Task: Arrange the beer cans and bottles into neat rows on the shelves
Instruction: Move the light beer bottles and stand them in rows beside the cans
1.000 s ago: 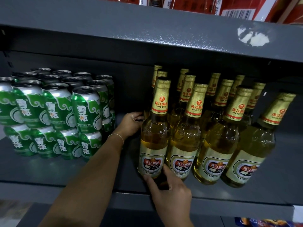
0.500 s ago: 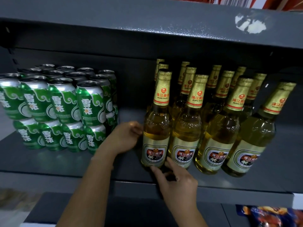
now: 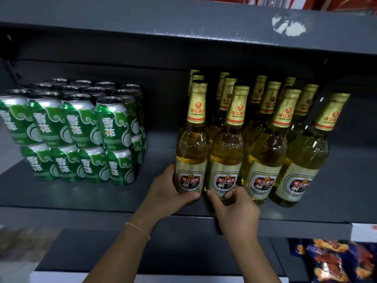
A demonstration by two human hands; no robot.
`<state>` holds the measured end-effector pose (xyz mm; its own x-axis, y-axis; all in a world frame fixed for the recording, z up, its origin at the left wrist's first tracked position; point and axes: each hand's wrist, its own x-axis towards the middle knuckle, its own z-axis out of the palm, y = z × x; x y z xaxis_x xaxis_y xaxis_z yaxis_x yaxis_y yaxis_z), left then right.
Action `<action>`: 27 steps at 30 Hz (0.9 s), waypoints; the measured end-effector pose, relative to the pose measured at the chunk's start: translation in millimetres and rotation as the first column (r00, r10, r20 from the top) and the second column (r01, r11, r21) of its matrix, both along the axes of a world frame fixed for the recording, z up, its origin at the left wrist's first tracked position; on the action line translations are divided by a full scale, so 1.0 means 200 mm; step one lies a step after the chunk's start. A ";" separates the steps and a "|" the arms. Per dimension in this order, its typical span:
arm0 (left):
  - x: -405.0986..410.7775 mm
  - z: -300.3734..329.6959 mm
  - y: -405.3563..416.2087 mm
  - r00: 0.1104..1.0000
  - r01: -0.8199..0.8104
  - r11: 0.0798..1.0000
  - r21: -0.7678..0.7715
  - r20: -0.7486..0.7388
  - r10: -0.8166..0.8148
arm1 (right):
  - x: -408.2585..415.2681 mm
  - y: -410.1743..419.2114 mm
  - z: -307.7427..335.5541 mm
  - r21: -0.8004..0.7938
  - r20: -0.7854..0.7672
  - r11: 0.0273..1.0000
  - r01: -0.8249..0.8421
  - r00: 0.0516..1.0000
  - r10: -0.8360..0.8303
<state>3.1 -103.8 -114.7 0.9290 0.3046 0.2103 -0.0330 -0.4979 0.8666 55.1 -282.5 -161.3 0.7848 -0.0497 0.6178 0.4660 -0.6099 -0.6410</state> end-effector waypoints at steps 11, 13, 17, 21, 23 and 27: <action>0.00 0.00 -0.04 0.999 -0.034 0.999 0.029 0.000 0.034 | -0.01 0.00 -0.01 0.076 0.007 0.997 0.011 1.000 -0.012; 0.00 0.00 -0.04 0.999 -0.032 0.999 0.036 -0.001 0.032 | -0.02 0.00 0.00 0.072 0.012 0.997 0.011 1.000 -0.011; 0.00 0.00 -0.04 1.000 -0.027 0.999 0.034 -0.007 0.027 | -0.01 0.00 0.00 0.075 -0.005 0.997 0.018 1.000 -0.018; -0.01 0.01 -0.04 0.999 -0.021 1.000 0.021 -0.040 0.022 | -0.02 0.01 0.00 0.063 -0.010 0.997 0.036 0.999 -0.036; -0.04 0.03 -0.05 0.996 -0.004 0.999 0.046 -0.093 0.008 | -0.02 0.00 0.00 0.060 -0.014 0.998 0.025 1.000 -0.025; -0.16 0.09 -0.10 0.966 -0.119 0.899 0.422 -0.159 0.202 | -0.05 -0.05 0.00 0.072 0.059 0.996 -0.049 0.997 0.044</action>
